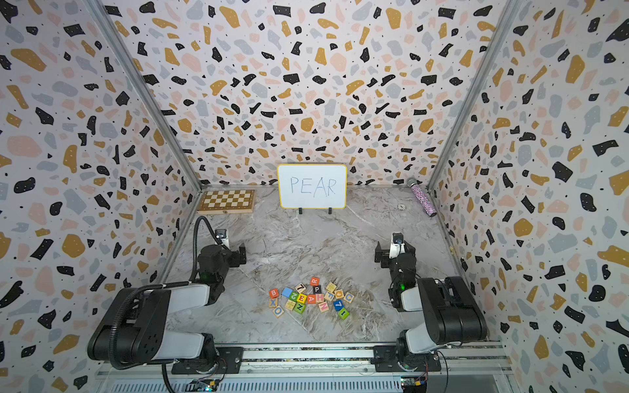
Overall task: Spell the uppercase word “pear” with letter blocks
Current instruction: Pick up the letter block from the center of the board.
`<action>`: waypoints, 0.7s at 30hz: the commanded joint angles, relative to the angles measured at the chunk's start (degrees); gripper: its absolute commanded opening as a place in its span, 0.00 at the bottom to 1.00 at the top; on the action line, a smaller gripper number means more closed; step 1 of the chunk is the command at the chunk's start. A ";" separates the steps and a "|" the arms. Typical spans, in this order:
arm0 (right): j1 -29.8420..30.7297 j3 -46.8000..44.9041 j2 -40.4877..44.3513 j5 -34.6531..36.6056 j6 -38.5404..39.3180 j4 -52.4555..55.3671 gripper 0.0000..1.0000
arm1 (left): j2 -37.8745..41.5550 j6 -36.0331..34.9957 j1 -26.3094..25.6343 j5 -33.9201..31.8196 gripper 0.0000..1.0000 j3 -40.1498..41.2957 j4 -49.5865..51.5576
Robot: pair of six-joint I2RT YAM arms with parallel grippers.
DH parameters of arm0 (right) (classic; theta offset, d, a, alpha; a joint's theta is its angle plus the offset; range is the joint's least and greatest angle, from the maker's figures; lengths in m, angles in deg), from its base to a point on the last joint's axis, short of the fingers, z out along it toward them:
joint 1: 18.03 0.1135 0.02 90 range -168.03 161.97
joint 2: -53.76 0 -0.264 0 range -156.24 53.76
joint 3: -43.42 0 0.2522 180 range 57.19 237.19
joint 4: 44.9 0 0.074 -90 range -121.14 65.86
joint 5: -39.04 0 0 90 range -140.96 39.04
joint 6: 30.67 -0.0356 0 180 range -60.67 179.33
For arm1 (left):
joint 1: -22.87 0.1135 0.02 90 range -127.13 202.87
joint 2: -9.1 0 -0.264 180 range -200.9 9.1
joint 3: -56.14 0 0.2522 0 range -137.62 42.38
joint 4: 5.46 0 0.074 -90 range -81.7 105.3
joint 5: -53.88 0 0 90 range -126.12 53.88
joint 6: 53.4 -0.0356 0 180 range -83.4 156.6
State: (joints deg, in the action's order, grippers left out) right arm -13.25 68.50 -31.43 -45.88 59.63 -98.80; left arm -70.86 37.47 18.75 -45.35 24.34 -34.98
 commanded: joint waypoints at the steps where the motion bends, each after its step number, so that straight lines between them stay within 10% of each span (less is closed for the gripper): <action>1: 0.11 0.72 0.51 -0.32 -0.22 -0.72 0.99 | -0.12 0.23 0.43 0.43 0.99 -0.96 -1.55; 21: 2.98 -4.00 3.61 0.98 2.78 -6.75 0.99 | 0.36 0.28 0.43 0.46 0.99 -0.77 -1.62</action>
State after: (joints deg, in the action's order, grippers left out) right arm -11.35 66.70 -30.40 -45.84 60.98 -101.07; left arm -70.86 37.47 18.75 -45.31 24.32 -34.96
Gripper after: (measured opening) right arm 0.993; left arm 0.991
